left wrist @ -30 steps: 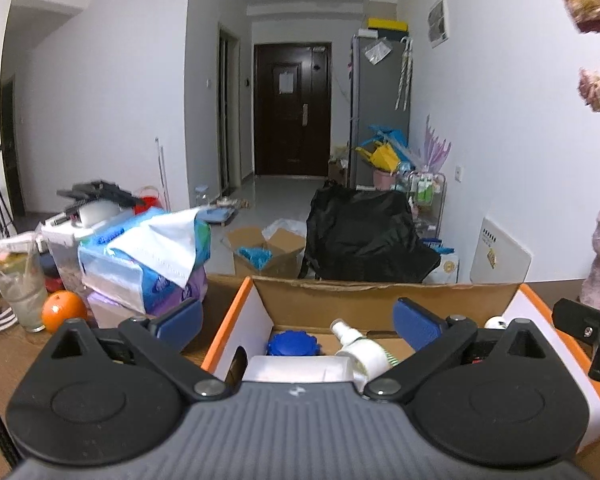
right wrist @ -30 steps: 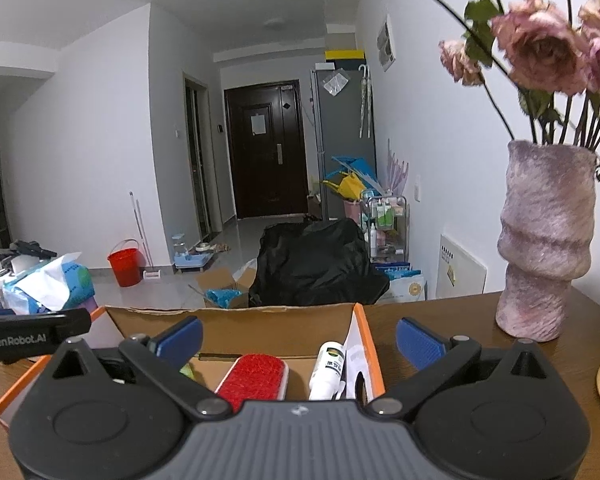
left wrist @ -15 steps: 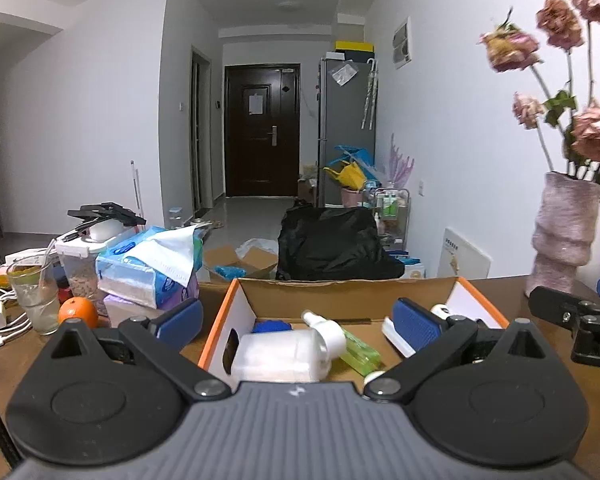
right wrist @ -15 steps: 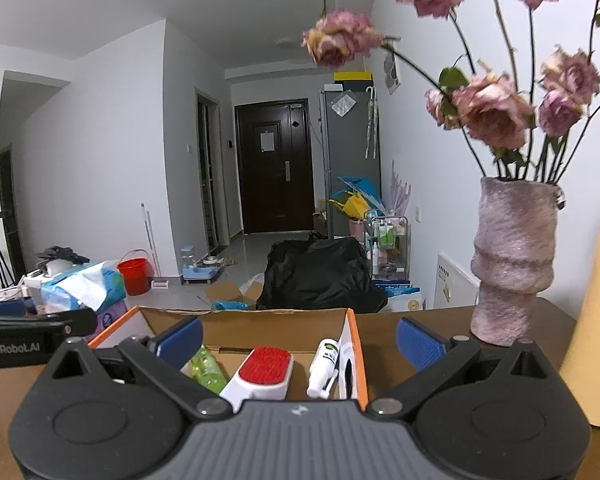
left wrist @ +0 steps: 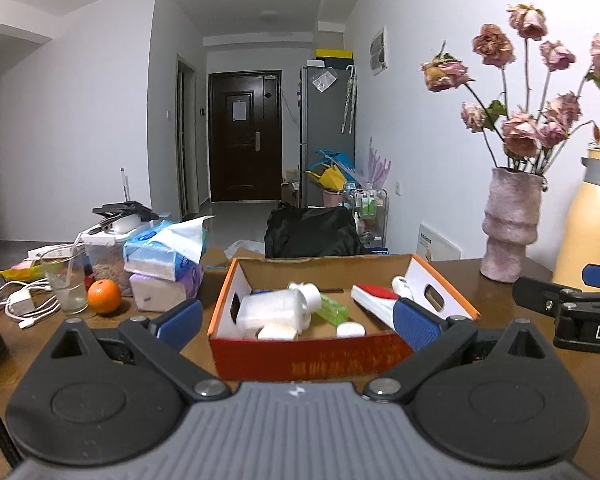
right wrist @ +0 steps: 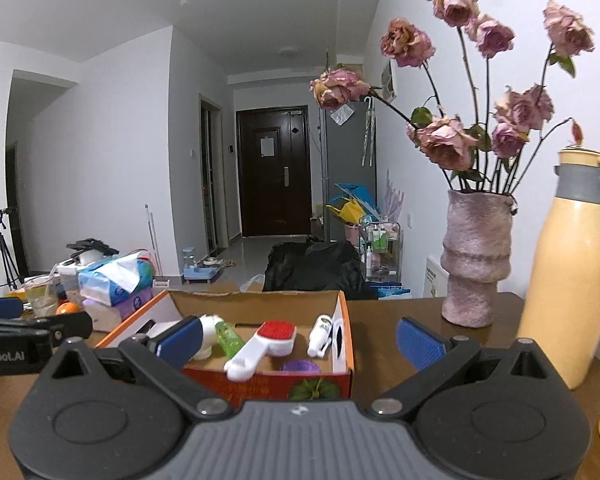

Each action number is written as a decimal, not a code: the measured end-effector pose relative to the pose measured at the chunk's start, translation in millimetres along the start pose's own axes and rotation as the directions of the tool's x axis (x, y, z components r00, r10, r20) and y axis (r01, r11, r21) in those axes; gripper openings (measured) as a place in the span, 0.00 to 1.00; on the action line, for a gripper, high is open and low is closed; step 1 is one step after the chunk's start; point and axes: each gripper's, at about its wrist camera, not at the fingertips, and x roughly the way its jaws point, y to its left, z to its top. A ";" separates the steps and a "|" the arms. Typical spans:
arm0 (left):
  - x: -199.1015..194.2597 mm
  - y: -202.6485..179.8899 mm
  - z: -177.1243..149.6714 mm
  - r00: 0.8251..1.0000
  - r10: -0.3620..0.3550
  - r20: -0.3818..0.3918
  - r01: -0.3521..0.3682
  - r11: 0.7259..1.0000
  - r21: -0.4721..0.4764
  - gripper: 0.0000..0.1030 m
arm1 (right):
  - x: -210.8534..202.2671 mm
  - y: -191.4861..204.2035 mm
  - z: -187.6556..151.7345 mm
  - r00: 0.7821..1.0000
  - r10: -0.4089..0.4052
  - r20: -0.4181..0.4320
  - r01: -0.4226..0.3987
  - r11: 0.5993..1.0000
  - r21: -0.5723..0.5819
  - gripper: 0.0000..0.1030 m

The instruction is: Organize rigid objects

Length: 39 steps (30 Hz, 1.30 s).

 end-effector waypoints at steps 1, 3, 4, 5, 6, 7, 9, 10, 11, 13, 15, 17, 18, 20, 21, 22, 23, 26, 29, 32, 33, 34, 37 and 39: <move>-9.3 0.2 -2.5 1.000 -0.001 -0.001 0.001 1.000 0.001 1.00 | -9.5 1.2 -2.8 1.000 -0.003 -0.001 0.003 1.000 -0.001 1.00; -26.7 1.5 -8.1 1.000 0.000 -0.005 0.000 1.000 -0.002 1.00 | -25.2 2.1 -8.2 1.000 -0.008 -0.007 0.008 1.000 0.000 1.00; -36.6 2.4 -11.8 1.000 -0.001 -0.008 0.001 1.000 -0.007 1.00 | -34.9 3.1 -11.3 1.000 -0.008 -0.010 0.008 1.000 -0.001 1.00; -44.1 2.8 -14.5 1.000 -0.001 -0.010 0.001 1.000 -0.011 1.00 | -42.3 3.8 -14.1 1.000 -0.007 -0.012 0.007 1.000 -0.001 1.00; -53.5 3.8 -18.2 1.000 -0.002 -0.014 0.002 1.000 -0.015 1.00 | -51.3 4.7 -17.3 1.000 -0.008 -0.015 0.008 1.000 -0.002 1.00; -61.9 5.0 -22.7 1.000 -0.002 -0.017 0.002 1.000 -0.019 1.00 | -61.3 6.1 -20.4 1.000 -0.011 -0.017 0.011 1.000 -0.006 1.00; -76.8 7.1 -30.5 1.000 0.000 -0.025 -0.001 1.000 -0.025 1.00 | -80.3 9.2 -26.1 1.000 -0.012 -0.015 0.012 1.000 -0.013 1.00; -85.6 8.3 -34.7 1.000 0.000 -0.028 0.000 1.000 -0.027 1.00 | -89.8 10.5 -29.4 1.000 -0.011 -0.014 0.011 1.000 -0.016 1.00; -94.3 9.6 -38.8 1.000 0.000 -0.030 0.000 1.000 -0.029 1.00 | -97.4 12.1 -31.3 1.000 -0.011 -0.015 0.011 1.000 -0.020 1.00; -108.7 10.9 -45.2 1.000 0.002 -0.031 -0.003 0.999 -0.032 1.00 | -114.9 15.9 -37.2 1.000 -0.013 -0.017 0.013 1.000 -0.026 1.00; -121.9 11.6 -52.1 0.999 0.001 -0.034 -0.002 0.999 -0.033 1.00 | -128.7 18.6 -42.7 1.000 -0.013 -0.023 0.013 1.000 -0.027 1.00; -131.5 11.6 -57.0 0.999 -0.001 -0.039 0.000 0.999 -0.032 1.00 | -141.0 21.0 -48.5 1.000 -0.014 -0.028 0.013 1.000 -0.029 1.00; -136.7 11.2 -60.0 0.999 -0.002 -0.039 0.001 1.000 -0.031 1.00 | -146.5 22.2 -51.3 0.999 -0.014 -0.030 0.013 0.999 -0.029 1.00; -145.6 10.8 -64.5 0.999 -0.005 -0.039 0.004 1.000 -0.028 1.00 | -156.7 24.8 -56.3 0.999 -0.013 -0.031 0.012 1.000 -0.029 1.00; -149.7 11.1 -66.6 0.999 -0.005 -0.038 0.004 1.000 -0.026 1.00 | -161.1 25.7 -58.6 0.999 -0.013 -0.032 0.012 1.000 -0.029 1.00; -152.9 11.0 -68.1 0.999 -0.004 -0.038 0.003 1.000 -0.025 1.00 | -164.8 26.5 -60.8 0.999 -0.013 -0.033 0.012 1.000 -0.029 1.00; -156.0 11.3 -69.5 0.999 -0.004 -0.037 0.003 1.000 -0.026 1.00 | -167.8 27.4 -62.7 0.999 -0.014 -0.037 0.013 1.000 -0.028 1.00; -161.7 11.0 -71.4 0.999 -0.005 -0.036 0.004 1.000 -0.028 1.00 | -173.5 29.2 -66.9 0.999 -0.013 -0.044 0.012 0.999 -0.031 1.00; -165.9 11.7 -72.7 0.999 -0.005 -0.034 0.004 1.000 -0.029 1.00 | -177.3 29.8 -68.1 0.999 -0.014 -0.043 0.013 0.999 -0.031 1.00; -167.1 11.5 -73.1 0.999 -0.004 -0.034 0.003 1.000 -0.028 1.00 | -179.6 29.6 -67.7 0.999 -0.015 -0.039 0.013 0.999 -0.029 1.00; -166.7 11.7 -73.1 0.999 -0.006 -0.034 0.005 1.000 -0.027 1.00 | -180.0 28.9 -67.5 0.999 -0.015 -0.038 0.014 0.999 -0.029 1.00; -167.6 11.8 -73.4 0.999 -0.006 -0.033 0.005 1.000 -0.026 1.00 | -180.5 28.8 -67.5 0.999 -0.015 -0.038 0.014 0.999 -0.029 1.00; -169.6 11.6 -74.3 0.999 -0.006 -0.032 0.005 1.000 -0.023 1.00 | -180.6 28.4 -67.7 0.999 -0.016 -0.038 0.015 1.000 -0.028 1.00; -169.7 11.6 -74.4 0.999 -0.008 -0.031 0.008 1.000 -0.024 1.00 | -180.3 28.7 -67.9 0.999 -0.016 -0.039 0.015 1.000 -0.027 1.00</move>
